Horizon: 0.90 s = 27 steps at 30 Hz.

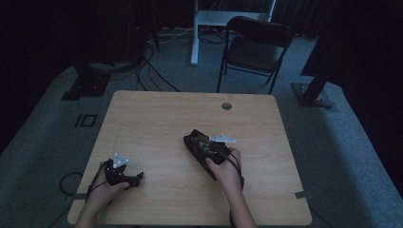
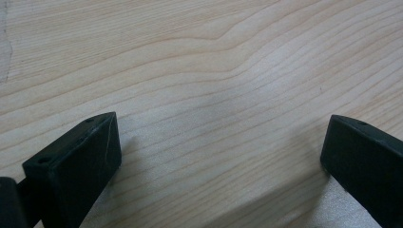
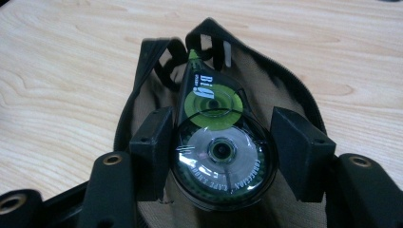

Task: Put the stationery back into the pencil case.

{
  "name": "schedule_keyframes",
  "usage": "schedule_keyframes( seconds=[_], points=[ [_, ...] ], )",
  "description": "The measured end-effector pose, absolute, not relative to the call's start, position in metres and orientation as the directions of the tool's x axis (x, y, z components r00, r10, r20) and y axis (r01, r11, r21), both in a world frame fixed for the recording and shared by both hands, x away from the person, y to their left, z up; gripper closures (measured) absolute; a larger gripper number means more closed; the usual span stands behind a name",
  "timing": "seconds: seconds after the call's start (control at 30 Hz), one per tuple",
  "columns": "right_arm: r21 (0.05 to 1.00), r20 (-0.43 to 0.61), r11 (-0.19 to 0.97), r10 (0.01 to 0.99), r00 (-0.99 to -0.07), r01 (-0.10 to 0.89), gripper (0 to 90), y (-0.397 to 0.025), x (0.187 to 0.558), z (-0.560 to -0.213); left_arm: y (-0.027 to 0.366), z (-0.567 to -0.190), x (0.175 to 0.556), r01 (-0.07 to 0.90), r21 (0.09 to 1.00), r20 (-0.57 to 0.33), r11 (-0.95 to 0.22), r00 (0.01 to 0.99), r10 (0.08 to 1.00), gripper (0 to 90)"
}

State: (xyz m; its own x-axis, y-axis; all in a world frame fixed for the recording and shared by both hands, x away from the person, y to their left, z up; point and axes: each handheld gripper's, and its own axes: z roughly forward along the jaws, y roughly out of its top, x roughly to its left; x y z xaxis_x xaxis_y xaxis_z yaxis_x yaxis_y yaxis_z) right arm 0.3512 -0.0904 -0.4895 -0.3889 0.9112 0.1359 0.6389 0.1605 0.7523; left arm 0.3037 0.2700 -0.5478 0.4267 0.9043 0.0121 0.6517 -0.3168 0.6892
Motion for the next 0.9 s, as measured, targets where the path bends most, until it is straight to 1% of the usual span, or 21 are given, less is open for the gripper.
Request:
schedule_keyframes(
  seconds=[0.13,0.2,0.3,0.53,0.73,0.9],
  points=[
    [0.754,0.163,0.135,0.91,-0.382,0.643,41.3,-0.088,0.354,-0.493,0.27,-0.548,0.304,0.652,0.689,0.012,-0.317,0.427,0.904,0.1],
    [0.736,0.216,0.096,0.905,-0.367,0.67,41.3,-0.088,0.355,-0.493,0.27,-0.548,0.304,0.652,0.689,0.012,-0.317,0.427,0.904,0.1],
    [0.717,0.242,0.071,0.908,-0.343,0.694,41.3,-0.087,0.357,-0.496,0.27,-0.548,0.304,0.652,0.689,0.012,-0.317,0.427,0.904,0.1],
    [0.698,0.224,0.067,0.925,-0.307,0.713,41.2,-0.089,0.362,-0.503,0.27,-0.548,0.304,0.652,0.689,0.012,-0.317,0.427,0.904,0.1],
    [0.682,0.243,0.034,0.931,-0.271,0.731,41.1,-0.092,0.365,-0.504,0.27,-0.548,0.304,0.652,0.689,0.012,-0.317,0.427,0.904,0.1],
    [0.685,0.229,0.046,0.934,-0.275,0.727,40.6,-0.091,0.365,-0.504,0.27,-0.548,0.304,0.652,0.689,0.012,-0.317,0.427,0.904,0.2]
  ],
)
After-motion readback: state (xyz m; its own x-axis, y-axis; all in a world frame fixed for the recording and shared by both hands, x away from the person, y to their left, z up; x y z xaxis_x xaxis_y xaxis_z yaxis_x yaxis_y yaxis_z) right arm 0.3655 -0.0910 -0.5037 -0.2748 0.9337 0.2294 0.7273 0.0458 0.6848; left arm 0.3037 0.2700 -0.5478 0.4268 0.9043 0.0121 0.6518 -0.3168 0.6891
